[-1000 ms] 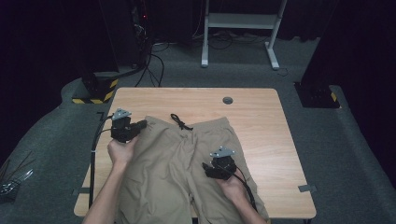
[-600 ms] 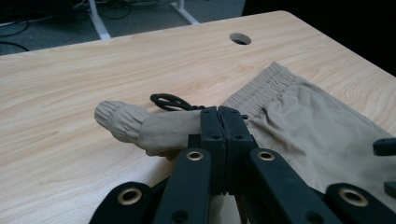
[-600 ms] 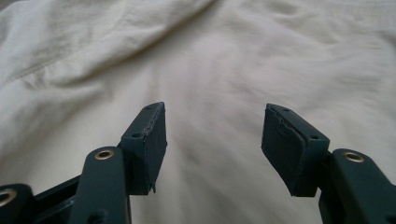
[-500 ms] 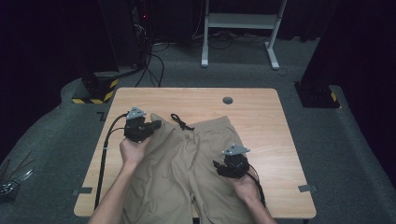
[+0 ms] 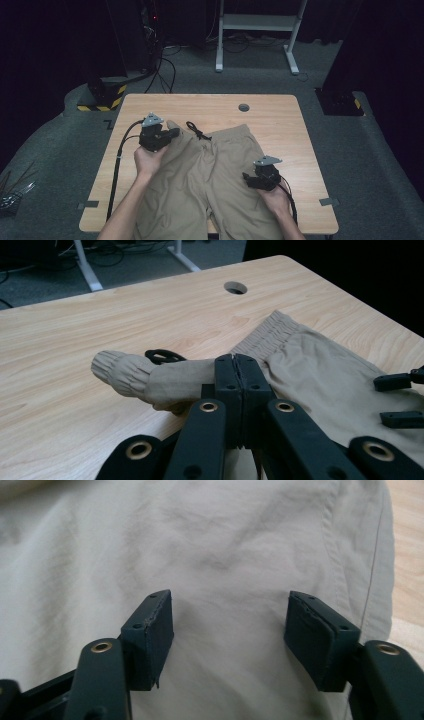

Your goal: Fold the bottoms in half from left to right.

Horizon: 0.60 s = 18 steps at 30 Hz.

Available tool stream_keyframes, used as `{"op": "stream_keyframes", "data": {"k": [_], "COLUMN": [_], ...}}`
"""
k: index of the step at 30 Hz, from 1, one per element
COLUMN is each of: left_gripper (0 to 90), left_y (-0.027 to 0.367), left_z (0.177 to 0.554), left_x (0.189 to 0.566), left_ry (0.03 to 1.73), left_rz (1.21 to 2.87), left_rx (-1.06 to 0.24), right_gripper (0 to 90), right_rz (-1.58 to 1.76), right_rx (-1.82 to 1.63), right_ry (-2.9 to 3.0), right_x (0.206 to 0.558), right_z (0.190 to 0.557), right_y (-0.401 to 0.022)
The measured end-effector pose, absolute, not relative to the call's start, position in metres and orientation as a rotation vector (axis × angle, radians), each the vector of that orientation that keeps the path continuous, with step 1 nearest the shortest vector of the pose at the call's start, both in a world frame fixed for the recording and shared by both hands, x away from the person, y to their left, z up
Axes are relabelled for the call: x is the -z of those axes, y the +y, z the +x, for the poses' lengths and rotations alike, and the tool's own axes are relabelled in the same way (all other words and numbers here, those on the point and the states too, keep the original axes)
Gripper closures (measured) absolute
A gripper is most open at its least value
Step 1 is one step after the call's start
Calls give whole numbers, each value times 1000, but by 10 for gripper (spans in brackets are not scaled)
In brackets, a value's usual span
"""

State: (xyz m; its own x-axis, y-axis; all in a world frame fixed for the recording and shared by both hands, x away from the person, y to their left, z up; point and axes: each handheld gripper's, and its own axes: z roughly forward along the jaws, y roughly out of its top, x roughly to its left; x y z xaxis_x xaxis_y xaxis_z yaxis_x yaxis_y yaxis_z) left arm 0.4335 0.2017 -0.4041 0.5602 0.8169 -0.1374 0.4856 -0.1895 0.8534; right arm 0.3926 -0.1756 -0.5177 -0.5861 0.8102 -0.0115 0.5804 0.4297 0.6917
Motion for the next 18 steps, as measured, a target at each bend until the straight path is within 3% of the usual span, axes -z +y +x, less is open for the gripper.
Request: {"op": "stream_keyframes", "data": {"k": [18], "left_gripper": [894], "left_y": [135], "left_z": [449], "left_x": [392], "left_ry": [922], "left_rz": [1879], "left_rx": [-355], "right_gripper": [366], "right_rz": [1182], "right_rx": [-988], "right_ry": [2294], "right_x": [523], "right_z": [387], "right_y": [-174]}}
